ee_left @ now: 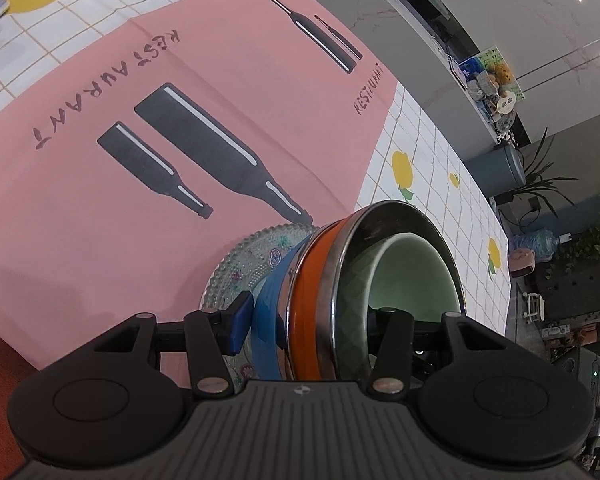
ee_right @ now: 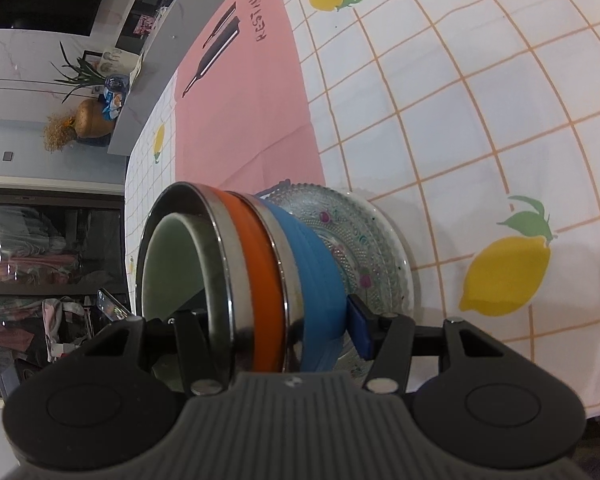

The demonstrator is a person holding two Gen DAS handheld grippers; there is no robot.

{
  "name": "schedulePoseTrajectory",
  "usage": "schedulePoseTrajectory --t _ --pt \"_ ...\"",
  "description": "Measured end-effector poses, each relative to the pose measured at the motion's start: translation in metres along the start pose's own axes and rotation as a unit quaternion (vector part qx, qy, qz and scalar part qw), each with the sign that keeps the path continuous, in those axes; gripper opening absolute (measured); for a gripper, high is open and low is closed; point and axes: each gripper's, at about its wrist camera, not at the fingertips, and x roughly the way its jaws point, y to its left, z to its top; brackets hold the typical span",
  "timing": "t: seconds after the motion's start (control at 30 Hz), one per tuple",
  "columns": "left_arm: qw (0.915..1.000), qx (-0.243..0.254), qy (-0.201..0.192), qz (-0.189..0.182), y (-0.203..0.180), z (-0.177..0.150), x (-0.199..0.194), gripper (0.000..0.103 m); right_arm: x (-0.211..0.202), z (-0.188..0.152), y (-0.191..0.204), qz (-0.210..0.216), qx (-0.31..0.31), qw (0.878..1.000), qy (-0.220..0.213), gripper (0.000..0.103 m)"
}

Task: Organize plates and bowls
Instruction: 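Carry the nested bowls with both grippers over the glass plate stack, then lower the bowl stack onto the glass plates and open both grippers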

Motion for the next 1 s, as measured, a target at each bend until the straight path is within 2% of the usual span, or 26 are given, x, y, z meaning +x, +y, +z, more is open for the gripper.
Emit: schedulePoseTrajectory --t 0.13,0.43,0.67,0.8,0.83,0.87,0.9,0.93,1.0 --pt "0.9998 -0.016 0.007 -0.007 0.006 0.002 0.002 0.057 0.000 0.001 0.004 -0.010 -0.012 1.000 0.000 0.055" --pt "0.9998 0.018 -0.012 0.005 -0.005 0.004 -0.004 0.059 0.004 -0.002 0.019 -0.043 -0.056 0.997 0.006 0.060" --pt "0.9970 0.063 -0.030 0.032 -0.017 0.003 -0.015 0.063 -0.010 -0.004 0.027 -0.059 -0.088 0.994 -0.016 0.060" --pt "0.9939 0.090 -0.037 0.050 -0.024 0.001 -0.021 0.062 -0.026 -0.006 0.038 -0.064 -0.120 0.990 -0.048 0.059" --pt "0.9932 0.095 -0.035 0.057 -0.025 0.000 -0.022 0.061 -0.030 -0.006 0.041 -0.066 -0.127 0.988 -0.055 0.057" --pt "0.9928 0.098 -0.033 0.060 -0.026 0.000 -0.023 0.056 -0.033 -0.006 0.044 -0.070 -0.130 0.987 -0.060 0.049" --pt "0.9930 0.098 -0.032 0.058 -0.027 -0.001 -0.024 0.051 -0.036 -0.005 0.046 -0.077 -0.131 0.986 -0.062 0.046" --pt "0.9936 0.096 -0.029 0.053 -0.027 -0.001 -0.024 0.041 -0.037 -0.005 0.047 -0.084 -0.131 0.986 -0.063 0.039" --pt "0.9931 0.100 -0.026 0.055 -0.030 -0.001 -0.023 0.039 -0.037 -0.004 0.047 -0.093 -0.131 0.985 -0.065 0.035"
